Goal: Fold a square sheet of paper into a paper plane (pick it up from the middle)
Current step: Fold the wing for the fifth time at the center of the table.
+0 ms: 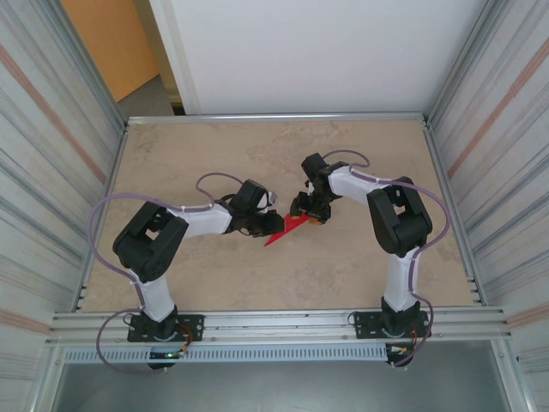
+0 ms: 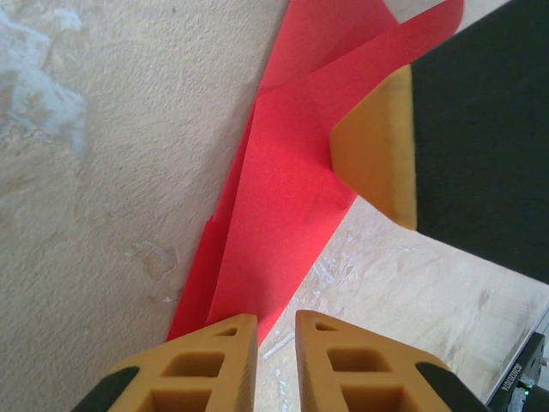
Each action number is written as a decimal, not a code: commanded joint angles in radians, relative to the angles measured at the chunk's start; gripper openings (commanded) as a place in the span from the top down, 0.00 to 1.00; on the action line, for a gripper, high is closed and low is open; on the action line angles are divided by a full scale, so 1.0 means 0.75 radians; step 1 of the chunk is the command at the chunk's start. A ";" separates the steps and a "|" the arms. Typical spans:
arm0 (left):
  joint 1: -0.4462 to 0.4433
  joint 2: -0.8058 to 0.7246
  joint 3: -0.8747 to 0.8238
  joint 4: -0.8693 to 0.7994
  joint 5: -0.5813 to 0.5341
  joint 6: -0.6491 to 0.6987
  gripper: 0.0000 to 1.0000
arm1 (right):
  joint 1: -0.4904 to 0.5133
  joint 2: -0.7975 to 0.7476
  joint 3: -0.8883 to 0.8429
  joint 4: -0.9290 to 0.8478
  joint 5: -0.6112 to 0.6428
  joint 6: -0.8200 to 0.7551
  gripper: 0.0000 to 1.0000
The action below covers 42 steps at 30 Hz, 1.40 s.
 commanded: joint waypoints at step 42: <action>0.042 0.200 0.117 -0.027 0.016 0.028 0.90 | -0.008 0.232 -0.154 0.175 0.083 0.009 0.46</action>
